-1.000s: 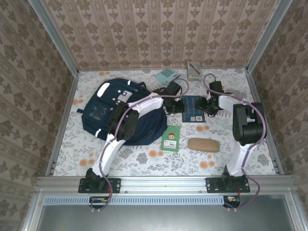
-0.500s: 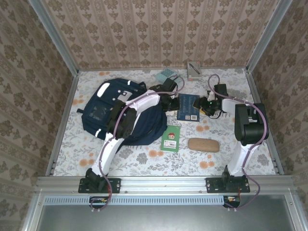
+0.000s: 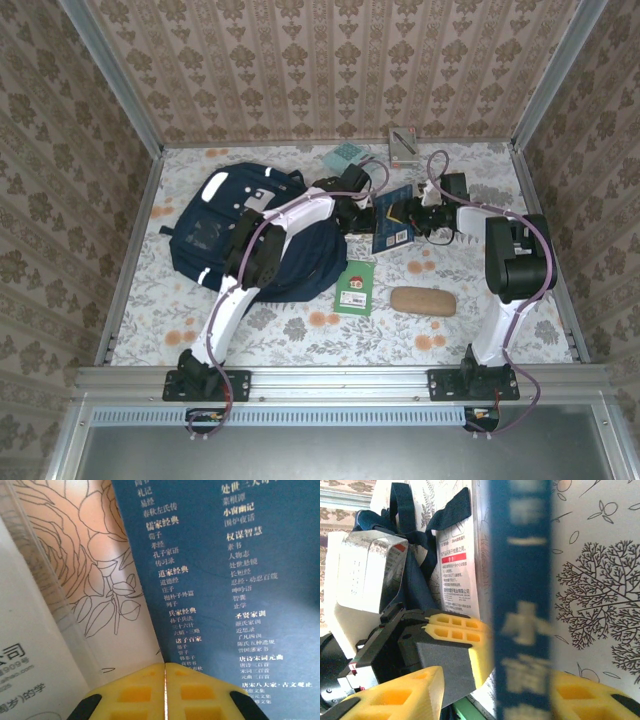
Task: Pack the student bag
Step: Pick up the book from the center of the table, then open the student bag at the middle-left of the table.
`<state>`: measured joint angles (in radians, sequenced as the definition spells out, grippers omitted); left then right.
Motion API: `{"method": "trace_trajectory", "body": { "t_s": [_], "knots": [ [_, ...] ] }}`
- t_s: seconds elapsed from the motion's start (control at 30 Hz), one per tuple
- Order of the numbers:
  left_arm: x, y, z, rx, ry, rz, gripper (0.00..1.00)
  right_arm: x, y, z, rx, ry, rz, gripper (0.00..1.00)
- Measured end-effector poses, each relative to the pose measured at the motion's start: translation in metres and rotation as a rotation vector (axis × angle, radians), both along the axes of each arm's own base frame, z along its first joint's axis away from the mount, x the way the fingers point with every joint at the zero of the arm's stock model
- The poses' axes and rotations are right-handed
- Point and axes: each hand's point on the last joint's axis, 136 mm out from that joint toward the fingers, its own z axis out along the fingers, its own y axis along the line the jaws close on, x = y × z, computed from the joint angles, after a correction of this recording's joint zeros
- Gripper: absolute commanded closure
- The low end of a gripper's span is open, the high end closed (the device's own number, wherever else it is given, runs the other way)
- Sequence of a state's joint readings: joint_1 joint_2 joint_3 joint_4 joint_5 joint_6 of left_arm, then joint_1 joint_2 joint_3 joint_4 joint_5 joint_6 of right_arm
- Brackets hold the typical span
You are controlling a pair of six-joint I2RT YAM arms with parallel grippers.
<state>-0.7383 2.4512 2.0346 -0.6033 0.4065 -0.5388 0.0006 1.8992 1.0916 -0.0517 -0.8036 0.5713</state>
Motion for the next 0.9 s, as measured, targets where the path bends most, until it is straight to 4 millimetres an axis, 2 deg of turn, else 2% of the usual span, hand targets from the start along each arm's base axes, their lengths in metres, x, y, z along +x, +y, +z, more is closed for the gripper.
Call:
{"method": "trace_trajectory", "body": {
  "t_s": [0.17, 0.3, 0.4, 0.5, 0.6, 0.73, 0.83, 0.9],
  "knots": [
    [-0.003, 0.000, -0.003, 0.002, 0.003, -0.022, 0.85, -0.001, -0.004, -0.002, -0.021, 0.012, -0.001, 1.00],
    [-0.003, 0.000, 0.000, -0.003, -0.003, -0.035, 0.75, -0.002, -0.008, -0.003, -0.031, 0.015, -0.014, 1.00],
    [-0.006, 0.003, 0.010, 0.007, -0.011, -0.044, 0.70, -0.008, -0.009, 0.004, -0.035, 0.008, -0.025, 1.00],
    [-0.005, 0.008, 0.035, 0.008, -0.055, -0.053, 0.67, -0.012, -0.009, 0.018, -0.027, -0.013, -0.038, 1.00],
    [-0.004, 0.017, 0.077, 0.001, -0.142, -0.066, 0.66, -0.014, -0.009, 0.037, -0.015, -0.052, -0.053, 1.00],
    [-0.007, 0.047, 0.139, 0.017, -0.290, -0.065, 0.64, -0.021, -0.009, 0.056, 0.001, -0.090, -0.073, 1.00],
    [-0.009, 0.082, 0.160, 0.079, -0.372, -0.044, 0.64, -0.031, -0.008, 0.064, 0.012, -0.104, -0.084, 1.00],
    [-0.012, 0.104, 0.156, 0.139, -0.393, -0.029, 0.61, -0.038, -0.006, 0.069, 0.019, -0.108, -0.087, 1.00]
  ]
}}
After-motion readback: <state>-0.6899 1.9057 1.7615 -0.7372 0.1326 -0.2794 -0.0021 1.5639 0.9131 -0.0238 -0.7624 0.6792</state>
